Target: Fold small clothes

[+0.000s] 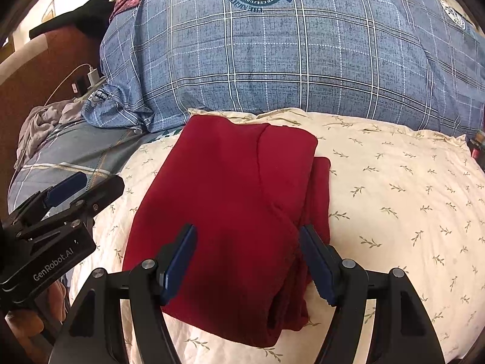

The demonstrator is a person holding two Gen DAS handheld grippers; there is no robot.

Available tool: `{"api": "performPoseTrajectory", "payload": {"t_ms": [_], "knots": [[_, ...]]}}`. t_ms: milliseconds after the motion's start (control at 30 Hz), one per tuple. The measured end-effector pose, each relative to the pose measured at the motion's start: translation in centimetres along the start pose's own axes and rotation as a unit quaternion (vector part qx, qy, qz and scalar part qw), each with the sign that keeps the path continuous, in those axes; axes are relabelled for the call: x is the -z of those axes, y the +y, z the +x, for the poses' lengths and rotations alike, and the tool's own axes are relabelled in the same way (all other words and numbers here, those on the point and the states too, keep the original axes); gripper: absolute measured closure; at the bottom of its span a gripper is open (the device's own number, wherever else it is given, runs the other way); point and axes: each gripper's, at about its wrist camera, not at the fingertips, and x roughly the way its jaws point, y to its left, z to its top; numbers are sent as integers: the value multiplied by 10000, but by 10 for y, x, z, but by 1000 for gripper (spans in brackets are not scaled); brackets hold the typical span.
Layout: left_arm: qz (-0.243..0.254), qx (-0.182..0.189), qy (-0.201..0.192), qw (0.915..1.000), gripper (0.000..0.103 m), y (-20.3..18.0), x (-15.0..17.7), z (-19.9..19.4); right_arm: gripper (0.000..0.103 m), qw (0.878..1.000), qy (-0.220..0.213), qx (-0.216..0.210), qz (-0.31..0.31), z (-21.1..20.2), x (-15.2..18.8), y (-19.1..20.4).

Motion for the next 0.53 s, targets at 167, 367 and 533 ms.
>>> {"api": "performPoseTrajectory", "payload": {"t_ms": [167,367,533], "knots": [[-36,-3,43,10000,31,1,0,3,31,10000,18,-3,-5,2,0,1],[-53,2,34,10000,31,4,0,5,31,10000,35,7,-24,5,-1,1],[-29,40,-9,10000,31,6,2,7,30,10000,53,-18,-36,7,-1,0]]}}
